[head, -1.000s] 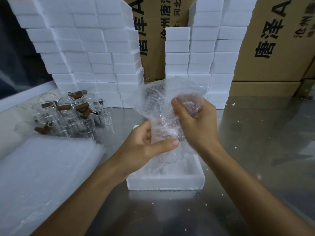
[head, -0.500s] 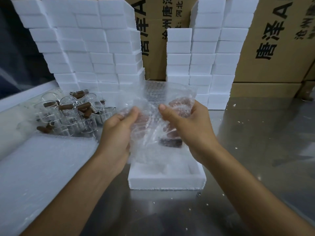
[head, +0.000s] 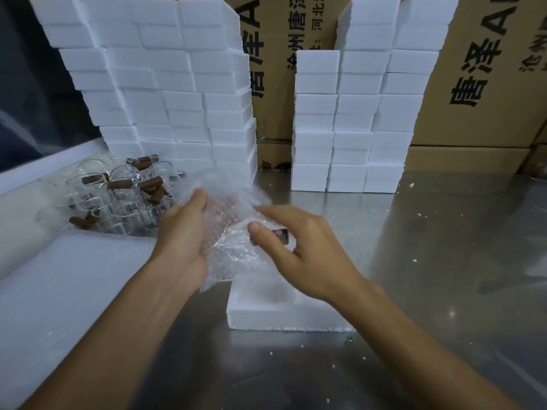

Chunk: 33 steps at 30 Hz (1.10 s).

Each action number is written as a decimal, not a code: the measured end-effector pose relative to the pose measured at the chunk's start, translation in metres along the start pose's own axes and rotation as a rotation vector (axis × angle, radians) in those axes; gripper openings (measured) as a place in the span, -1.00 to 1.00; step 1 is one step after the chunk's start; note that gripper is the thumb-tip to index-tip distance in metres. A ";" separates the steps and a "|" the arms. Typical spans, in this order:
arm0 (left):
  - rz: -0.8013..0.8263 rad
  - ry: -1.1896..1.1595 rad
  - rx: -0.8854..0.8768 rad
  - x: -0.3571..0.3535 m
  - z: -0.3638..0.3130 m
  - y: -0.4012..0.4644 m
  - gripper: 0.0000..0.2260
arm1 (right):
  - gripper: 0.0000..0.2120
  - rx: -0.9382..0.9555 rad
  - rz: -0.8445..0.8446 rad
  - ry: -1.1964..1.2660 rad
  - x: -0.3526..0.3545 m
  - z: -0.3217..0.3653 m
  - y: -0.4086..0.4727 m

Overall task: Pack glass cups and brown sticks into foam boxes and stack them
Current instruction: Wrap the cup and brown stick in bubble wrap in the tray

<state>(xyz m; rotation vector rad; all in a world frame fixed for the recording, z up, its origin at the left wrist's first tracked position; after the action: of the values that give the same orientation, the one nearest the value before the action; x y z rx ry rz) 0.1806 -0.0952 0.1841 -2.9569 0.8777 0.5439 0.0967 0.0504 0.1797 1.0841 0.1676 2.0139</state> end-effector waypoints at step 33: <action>0.727 0.790 -1.040 -0.031 -0.016 -0.039 -0.53 | -0.51 -0.346 -0.419 0.554 0.032 -0.028 0.015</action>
<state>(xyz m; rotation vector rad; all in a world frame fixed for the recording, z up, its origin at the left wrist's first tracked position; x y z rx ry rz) 0.1823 -0.0471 0.2056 -3.6840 2.4256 -0.4301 0.0576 0.0704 0.1894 0.2314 0.2917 1.8192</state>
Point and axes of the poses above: each hand's wrist, its own y-axis towards the middle knuckle, its own x-axis out of the back of the hand, z = x × y, the point moved 3 cm from there along y, towards the middle knuckle, and after that the axes turned 13 degrees about -x, right-handed, at the moved point
